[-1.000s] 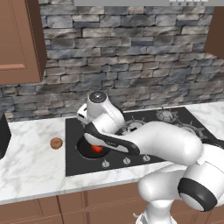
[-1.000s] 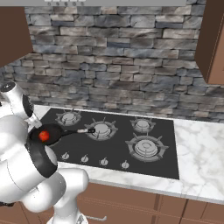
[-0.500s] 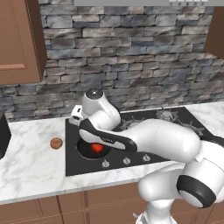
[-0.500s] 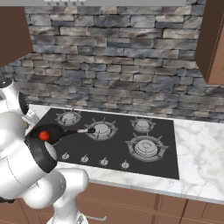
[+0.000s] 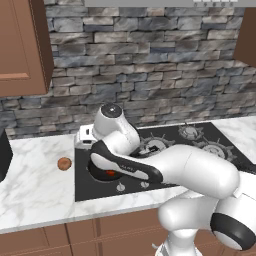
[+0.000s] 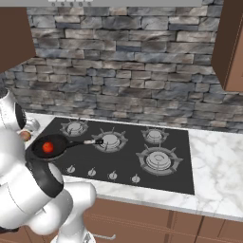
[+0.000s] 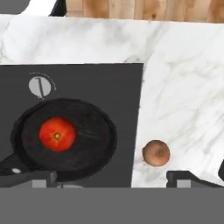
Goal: Place the pan on the front left burner on the stove. Then place the tomato and the onion in the pan and turn on the front left burner.
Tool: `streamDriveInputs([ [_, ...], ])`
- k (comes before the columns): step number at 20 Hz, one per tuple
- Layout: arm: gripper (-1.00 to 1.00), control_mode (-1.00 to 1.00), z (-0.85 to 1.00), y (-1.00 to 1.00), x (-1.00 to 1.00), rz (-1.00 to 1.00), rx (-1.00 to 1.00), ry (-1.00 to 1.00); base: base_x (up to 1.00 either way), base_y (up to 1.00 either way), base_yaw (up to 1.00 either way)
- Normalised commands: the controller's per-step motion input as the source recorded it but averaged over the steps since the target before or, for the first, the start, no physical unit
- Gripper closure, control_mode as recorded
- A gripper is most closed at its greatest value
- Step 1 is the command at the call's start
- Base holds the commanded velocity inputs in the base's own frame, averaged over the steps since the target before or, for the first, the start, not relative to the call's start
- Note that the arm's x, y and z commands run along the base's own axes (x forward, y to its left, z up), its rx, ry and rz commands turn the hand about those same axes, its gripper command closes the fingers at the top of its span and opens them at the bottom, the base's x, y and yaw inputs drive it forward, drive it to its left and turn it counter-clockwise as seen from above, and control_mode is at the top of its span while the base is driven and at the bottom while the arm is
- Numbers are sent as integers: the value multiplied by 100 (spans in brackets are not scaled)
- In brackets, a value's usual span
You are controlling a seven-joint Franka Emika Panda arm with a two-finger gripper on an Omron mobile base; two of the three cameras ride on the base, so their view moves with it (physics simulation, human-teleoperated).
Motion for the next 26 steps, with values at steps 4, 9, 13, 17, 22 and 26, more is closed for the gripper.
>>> streamDriveInputs([
  [4,-100,-100,3,27,0,23,-4,-23,0,0,0],
  [9,-100,-100,0,14,2,21,-5,-11,0,0,0],
  [13,-100,-100,0,16,10,17,-8,0,0,0,0],
  [17,-100,-100,0,25,22,13,-14,11,0,0,0],
  [22,-100,-100,-4,36,32,9,-16,5,0,0,0],
  [26,-100,-100,-14,20,21,12,-15,2,0,0,0],
])
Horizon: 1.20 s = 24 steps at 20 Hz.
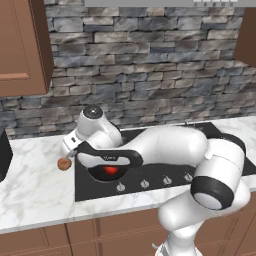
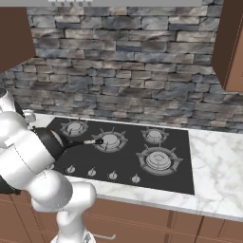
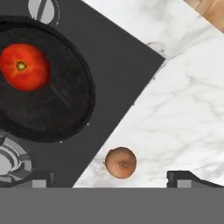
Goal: Place the pan on the front left burner on the stove. Then place the tomato and the onion in the pan and turn on the front left burner.
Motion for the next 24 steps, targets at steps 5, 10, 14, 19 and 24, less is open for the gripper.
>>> streamDriveInputs([
  [5,-100,-100,-27,11,10,14,-10,0,0,0,0],
  [10,-100,-100,-28,0,0,16,-5,-2,0,0,0],
  [14,-100,-100,-23,0,0,12,-1,-9,0,0,0],
  [19,-100,-100,-16,1,0,9,0,-24,0,0,0],
  [24,-100,-100,-17,7,3,7,0,-24,0,0,0],
])
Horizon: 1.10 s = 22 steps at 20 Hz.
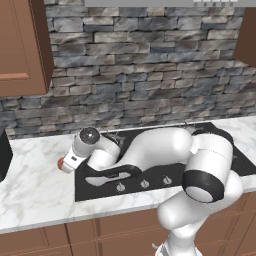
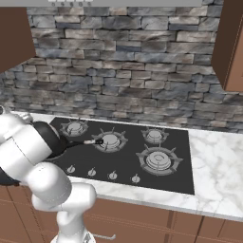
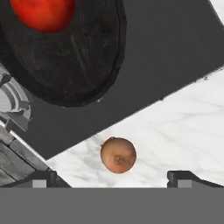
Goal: Place the pan on the front left burner on the stove. Then place the tomato and the onion in the pan and turn on the front left burner.
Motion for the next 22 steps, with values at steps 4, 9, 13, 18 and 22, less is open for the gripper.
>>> streamDriveInputs([
  [4,-100,-100,-17,9,3,11,0,-8,0,0,0],
  [9,-100,-100,-1,3,2,10,0,-1,0,0,0],
  [13,-100,-100,1,10,12,4,0,0,0,0,0],
  [18,-100,-100,17,28,19,0,0,4,0,0,0],
  [22,-100,-100,19,44,21,0,-1,24,0,0,0],
])
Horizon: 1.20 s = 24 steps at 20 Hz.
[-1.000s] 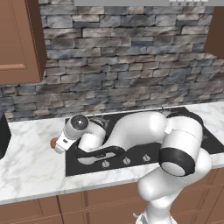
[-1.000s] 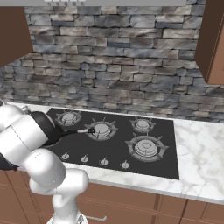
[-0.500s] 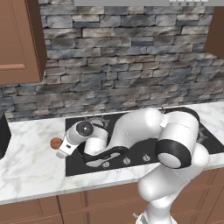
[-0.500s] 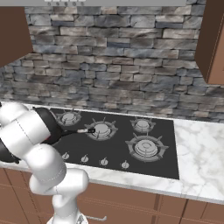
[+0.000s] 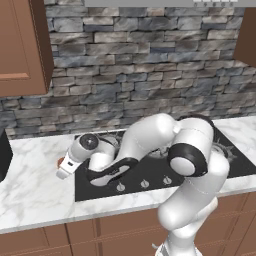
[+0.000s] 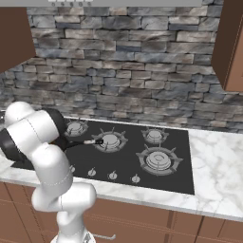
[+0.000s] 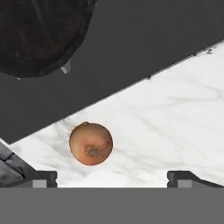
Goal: Place the pan on the front left burner on the stove. Then place the tomato and the onion in the pan and turn on the front left burner.
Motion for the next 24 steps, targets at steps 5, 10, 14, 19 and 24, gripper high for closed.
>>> streamDriveInputs([
  [5,-100,-100,2,26,20,-1,-2,20,0,0,0],
  [10,-100,-100,1,1,18,-9,-2,12,0,0,0],
  [14,-100,-100,0,1,12,-10,-3,13,0,0,0],
  [19,-100,-100,0,16,20,-4,-3,15,0,0,0],
  [24,-100,-100,-2,10,31,0,-3,10,0,0,0],
])
